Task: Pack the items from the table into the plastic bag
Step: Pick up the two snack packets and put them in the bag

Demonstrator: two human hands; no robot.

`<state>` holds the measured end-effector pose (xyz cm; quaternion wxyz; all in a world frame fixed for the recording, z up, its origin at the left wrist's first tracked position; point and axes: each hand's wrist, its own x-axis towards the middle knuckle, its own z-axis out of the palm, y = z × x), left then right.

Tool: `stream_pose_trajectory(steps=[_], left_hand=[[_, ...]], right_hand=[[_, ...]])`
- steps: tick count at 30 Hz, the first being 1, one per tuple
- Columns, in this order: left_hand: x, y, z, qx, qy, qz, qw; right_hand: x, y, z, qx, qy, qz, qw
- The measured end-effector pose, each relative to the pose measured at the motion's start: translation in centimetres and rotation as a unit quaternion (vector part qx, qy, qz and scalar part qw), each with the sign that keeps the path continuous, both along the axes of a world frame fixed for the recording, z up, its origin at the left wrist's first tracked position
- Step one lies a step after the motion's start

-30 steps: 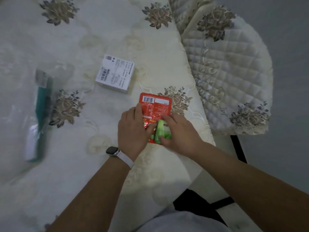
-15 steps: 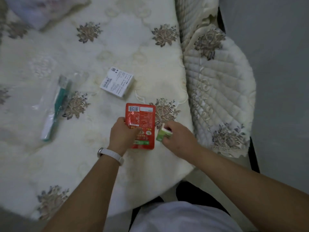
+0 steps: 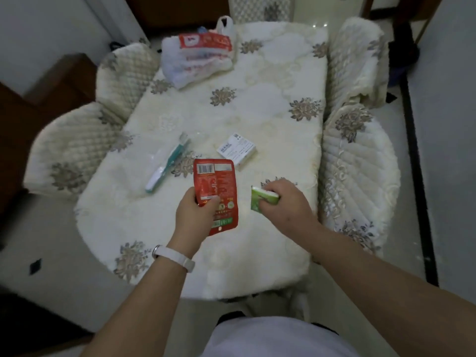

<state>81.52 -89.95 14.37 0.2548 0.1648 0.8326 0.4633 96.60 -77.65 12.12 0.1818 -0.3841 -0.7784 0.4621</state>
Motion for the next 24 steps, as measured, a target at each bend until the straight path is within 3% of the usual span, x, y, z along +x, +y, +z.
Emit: stream_pose_trajectory(steps=[11, 24], left_hand=[[-3.6, -14.3, 4.0, 0.113, -0.008, 0.152, 0.982], [-12.4, -37.4, 5.1, 0.194, -0.002, 0.267, 0.944]], right_hand=[[-7.6, -10.3, 5.5, 0.025, 0.009, 0.125, 0.992], [-20.9, -31.7, 9.0, 0.064, 0.003, 0.234, 0.970]])
